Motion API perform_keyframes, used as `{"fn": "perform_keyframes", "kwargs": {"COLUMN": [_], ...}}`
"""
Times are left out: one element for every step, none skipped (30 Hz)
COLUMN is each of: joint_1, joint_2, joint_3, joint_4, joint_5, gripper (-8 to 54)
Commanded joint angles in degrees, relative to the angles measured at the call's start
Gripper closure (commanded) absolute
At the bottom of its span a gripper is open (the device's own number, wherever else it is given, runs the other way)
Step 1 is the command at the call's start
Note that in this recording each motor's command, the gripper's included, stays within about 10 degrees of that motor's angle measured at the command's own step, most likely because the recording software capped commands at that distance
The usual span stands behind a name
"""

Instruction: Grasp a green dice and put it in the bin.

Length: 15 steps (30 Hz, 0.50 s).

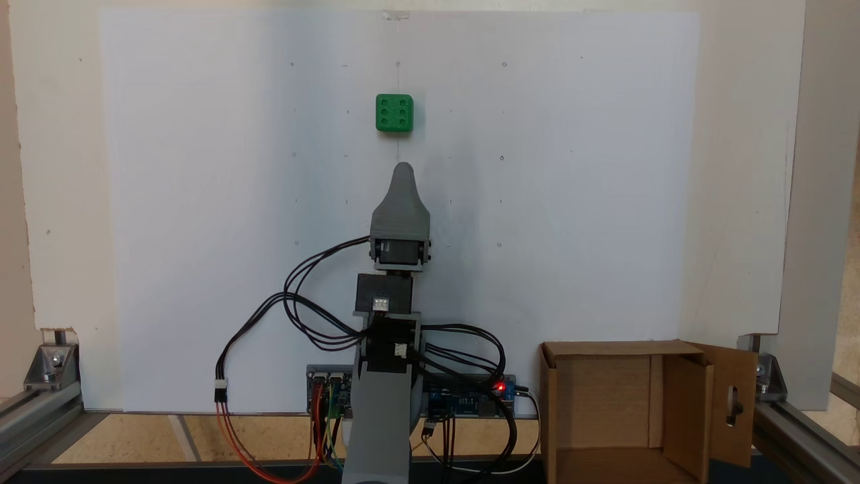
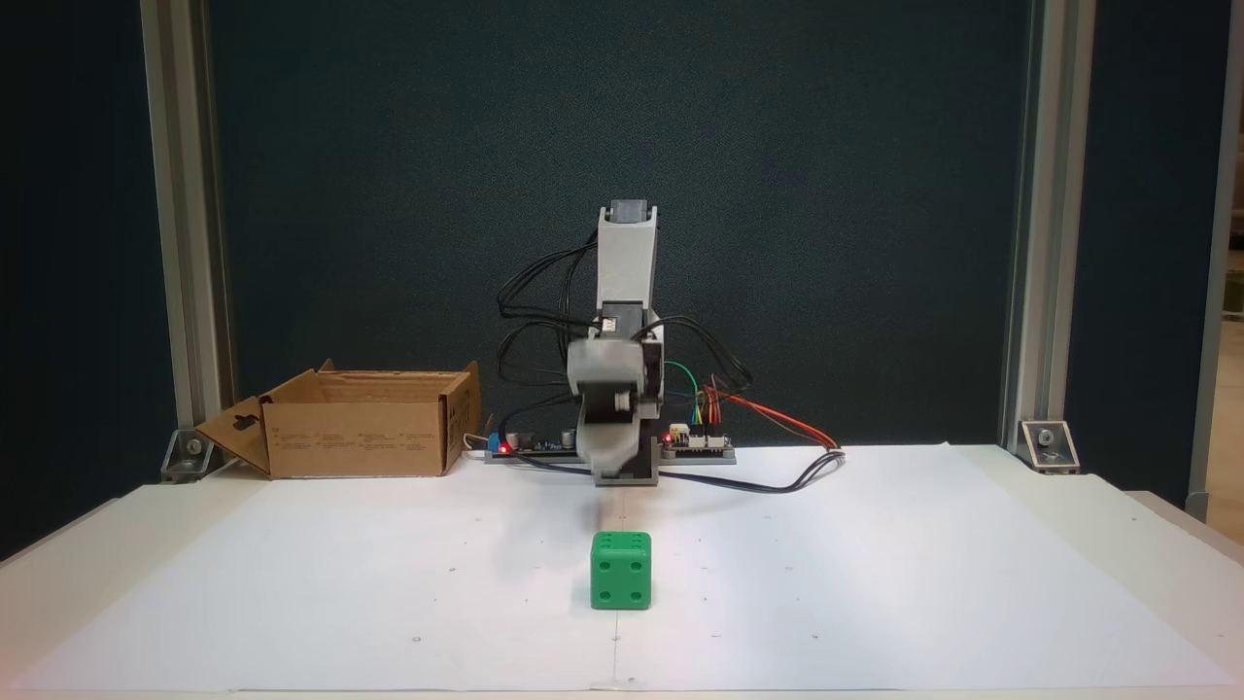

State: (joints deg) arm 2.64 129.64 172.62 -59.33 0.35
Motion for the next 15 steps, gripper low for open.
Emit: {"fn": "perform_keyframes", "kwargs": {"joint_1": [-0.3,-0.3,-0.3,-0.4,-0.4,-0.4,-0.4,-0.4,-0.4,-0.4,-0.4,-0.4,-0.4,-0.4,-0.4], "joint_2": [6.1,6.1,6.1,6.2,6.2,6.2,6.2,6.2,6.2,6.2,6.2,6.3,6.3,6.2,6.2], "joint_3": [-6.3,-8.1,-9.8,-11.9,-13.8,-15.5,-17.7,-20.0,-22.4,-25.3,-28.5,-31.9,-35.3,-38.6,-42.5], "joint_4": [9.0,12.9,16.8,20.7,24.5,28.3,31.9,36.1,39.5,43.5,47.1,50.9,55.0,58.4,62.6], "joint_5": [0.8,0.8,0.8,0.8,0.8,0.8,0.8,0.8,0.8,0.8,0.8,0.8,0.8,0.7,0.8], "gripper": [3.3,3.3,3.3,3.3,3.3,3.3,3.2,3.1,3.1,3.1,3.1,3.1,2.9,2.5,2.4]}}
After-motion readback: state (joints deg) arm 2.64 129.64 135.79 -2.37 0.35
